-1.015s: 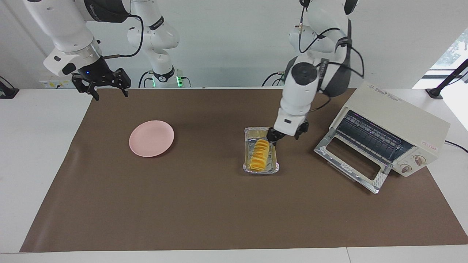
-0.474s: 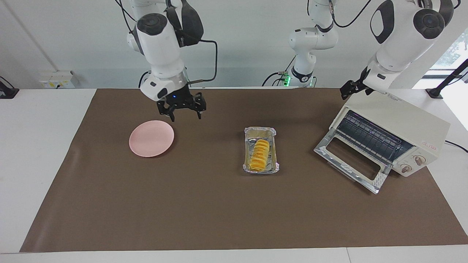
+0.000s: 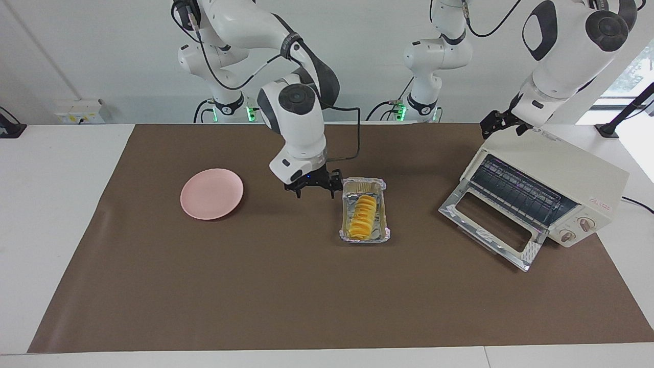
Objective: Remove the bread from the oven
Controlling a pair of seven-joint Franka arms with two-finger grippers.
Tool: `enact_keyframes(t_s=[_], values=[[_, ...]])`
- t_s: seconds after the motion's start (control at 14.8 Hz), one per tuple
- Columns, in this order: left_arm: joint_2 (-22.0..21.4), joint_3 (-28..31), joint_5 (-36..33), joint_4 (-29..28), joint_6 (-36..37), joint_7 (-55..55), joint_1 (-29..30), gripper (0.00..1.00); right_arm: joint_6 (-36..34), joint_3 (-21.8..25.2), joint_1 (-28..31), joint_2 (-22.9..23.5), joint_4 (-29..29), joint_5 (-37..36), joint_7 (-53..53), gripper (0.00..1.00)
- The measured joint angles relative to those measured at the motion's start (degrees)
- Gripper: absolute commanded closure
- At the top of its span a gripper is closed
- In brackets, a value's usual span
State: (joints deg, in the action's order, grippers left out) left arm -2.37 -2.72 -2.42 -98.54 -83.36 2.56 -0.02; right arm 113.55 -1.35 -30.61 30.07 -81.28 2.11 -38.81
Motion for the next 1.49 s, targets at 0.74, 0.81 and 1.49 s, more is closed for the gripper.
enact_keyframes(t_s=[0.74, 0.81, 1.49], values=[[-0.33, -0.05, 2.18, -0.56, 0.10, -0.08, 0.29, 0.00, 5.64, 0.31, -3.41, 7.57, 0.00, -2.83, -3.36, 0.09], [-0.43, -0.04, 2.18, -0.56, 0.10, -0.08, 0.31, 0.00, 7.19, 0.33, -3.44, 7.59, -1.26, -3.12, -3.36, 0.17], [-0.61, -0.04, 2.19, -0.56, 0.10, -0.08, 0.32, 0.00, 9.21, 0.29, -3.56, 7.12, -2.51, -3.20, -3.47, 1.00]])
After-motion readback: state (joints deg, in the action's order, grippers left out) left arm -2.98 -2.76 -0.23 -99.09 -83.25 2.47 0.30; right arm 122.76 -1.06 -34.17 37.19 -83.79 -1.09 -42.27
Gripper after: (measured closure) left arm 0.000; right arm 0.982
